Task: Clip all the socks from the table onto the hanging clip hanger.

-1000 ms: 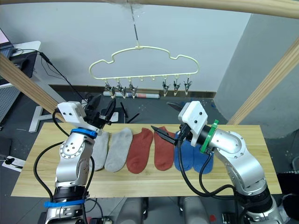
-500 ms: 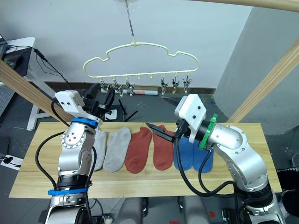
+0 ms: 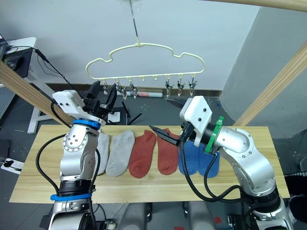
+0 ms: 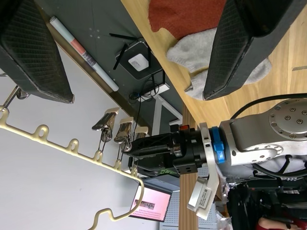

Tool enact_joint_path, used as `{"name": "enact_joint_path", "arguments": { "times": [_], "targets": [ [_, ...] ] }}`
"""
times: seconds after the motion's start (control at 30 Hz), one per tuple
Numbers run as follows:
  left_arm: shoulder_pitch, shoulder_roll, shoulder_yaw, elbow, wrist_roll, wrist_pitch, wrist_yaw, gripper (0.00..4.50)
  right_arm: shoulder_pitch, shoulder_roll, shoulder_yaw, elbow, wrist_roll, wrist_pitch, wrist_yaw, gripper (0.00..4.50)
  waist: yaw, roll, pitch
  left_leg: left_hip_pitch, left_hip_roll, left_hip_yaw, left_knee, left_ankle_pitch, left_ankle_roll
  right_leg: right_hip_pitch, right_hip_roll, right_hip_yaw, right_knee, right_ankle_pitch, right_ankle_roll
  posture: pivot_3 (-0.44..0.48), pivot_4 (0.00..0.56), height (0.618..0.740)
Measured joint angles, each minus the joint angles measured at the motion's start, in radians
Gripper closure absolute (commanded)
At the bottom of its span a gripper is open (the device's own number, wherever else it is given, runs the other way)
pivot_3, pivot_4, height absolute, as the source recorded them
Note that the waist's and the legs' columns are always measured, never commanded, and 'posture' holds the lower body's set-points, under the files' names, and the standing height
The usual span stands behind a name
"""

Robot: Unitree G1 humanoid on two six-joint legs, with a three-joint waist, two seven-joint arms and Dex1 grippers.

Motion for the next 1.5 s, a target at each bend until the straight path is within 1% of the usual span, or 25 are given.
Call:
{"name": "enact_joint_path", "arguments": {
  "times": [0.3,0.4,0.47,0.5,0.53,0.6,0.63,0.87,0.93,1.1,1.17,1.33,1.5],
  "targets": [
    [-0.001,-0.004,-0.02,-0.001,0.003,0.019,0.003,1.83,0.0,-0.004,0.0,0.0,0.017,0.0,-0.004,0.0,0.0,0.0,0.0,-0.001,0.0,0.0,0.0,0.0,0.0,-0.001,0.0,0.0,0.0,0.0,0.0,-0.041,0.365,0.701],
    [-0.004,-0.004,-0.02,-0.001,0.003,0.021,0.003,2.35,-0.001,-0.004,0.0,0.0,0.018,0.0,-0.005,0.0,0.0,0.0,0.0,-0.001,0.0,0.0,0.0,0.0,0.0,-0.001,0.0,0.0,0.0,0.0,0.0,-0.042,0.365,0.701],
    [-0.008,-0.004,-0.021,-0.001,0.004,0.021,0.004,2.9,-0.002,-0.004,0.0,0.0,0.018,0.0,-0.005,0.0,0.0,0.0,0.0,-0.001,0.0,0.0,0.0,0.0,0.0,-0.001,0.0,0.0,0.0,0.0,0.0,-0.043,0.365,0.701],
    [-0.011,-0.004,-0.021,-0.001,0.005,0.021,0.004,3.27,-0.003,-0.004,0.0,0.0,0.018,0.0,-0.005,0.0,0.0,0.0,0.0,-0.001,0.0,0.0,0.0,0.0,0.0,-0.001,0.0,0.0,0.0,0.0,0.0,-0.043,0.365,0.701],
    [-0.013,-0.004,-0.021,-0.001,0.006,0.021,0.005,3.55,-0.003,-0.004,0.0,0.0,0.018,0.001,-0.005,0.0,0.0,0.0,0.0,-0.001,0.0,0.0,0.0,0.0,0.0,-0.001,0.0,0.0,0.0,0.0,0.0,-0.043,0.365,0.701],
    [-0.014,-0.004,-0.021,-0.001,0.009,0.02,0.007,4.04,-0.003,-0.004,0.0,0.0,0.018,0.001,-0.006,0.0,0.0,0.0,0.0,-0.001,0.0,0.0,0.0,0.0,0.0,-0.001,0.0,0.0,0.0,0.0,0.0,-0.044,0.366,0.701],
    [-0.014,-0.004,-0.021,-0.001,0.009,0.02,0.01,4.21,-0.003,-0.004,0.0,0.0,0.018,0.001,-0.006,0.0,0.0,0.0,0.0,-0.001,0.0,0.0,0.0,0.0,0.0,-0.001,0.0,0.0,0.0,0.0,0.0,-0.044,0.366,0.701],
    [-0.014,-0.002,-0.02,-0.002,0.008,0.021,0.017,4.23,-0.001,-0.01,0.0,-0.001,0.017,0.007,-0.01,0.0,-0.001,0.0,0.001,-0.001,0.0,0.0,0.0,0.0,0.0,-0.001,0.0,0.0,0.0,0.0,0.001,-0.041,0.369,0.701],
    [-0.012,-0.001,-0.021,-0.007,0.006,0.023,0.01,4.23,0.021,-0.018,0.0,-0.006,0.004,0.017,-0.034,0.0,0.0,0.0,0.001,-0.001,0.0,0.0,-0.001,0.0,0.0,-0.001,0.0,0.0,-0.001,0.0,0.001,-0.039,0.368,0.701],
    [0.002,0.025,-0.022,-0.035,0.006,0.039,-0.017,4.23,0.259,0.008,-0.009,0.042,-0.138,0.049,-0.225,0.0,0.003,0.0,0.001,-0.003,-0.001,0.003,-0.002,0.002,-0.004,-0.002,-0.004,0.0,-0.001,-0.001,0.003,-0.034,0.375,0.701],
    [0.005,0.028,-0.026,-0.039,0.005,0.048,-0.026,4.23,0.358,0.063,-0.03,0.082,-0.202,0.038,-0.32,0.0,0.003,0.0,0.002,-0.003,-0.001,0.003,-0.001,0.002,-0.004,-0.003,-0.006,0.001,-0.001,-0.002,0.003,-0.031,0.381,0.701],
    [0.006,0.029,-0.036,-0.045,0.0,0.069,-0.043,4.23,0.46,0.139,-0.064,0.191,-0.29,-0.082,-0.432,0.0,-0.001,0.001,0.007,-0.002,-0.001,0.004,-0.001,0.002,-0.005,-0.003,-0.004,0.001,0.0,-0.002,0.004,-0.032,0.386,0.701],
    [0.006,0.043,-0.035,-0.065,-0.009,0.09,-0.05,4.23,0.455,0.172,-0.113,0.368,-0.33,-0.17,-0.475,0.0,-0.003,0.001,0.015,-0.002,-0.001,0.004,-0.001,0.001,-0.003,-0.004,-0.002,0.001,0.0,-0.002,0.004,-0.035,0.391,0.701]
  ]
}}
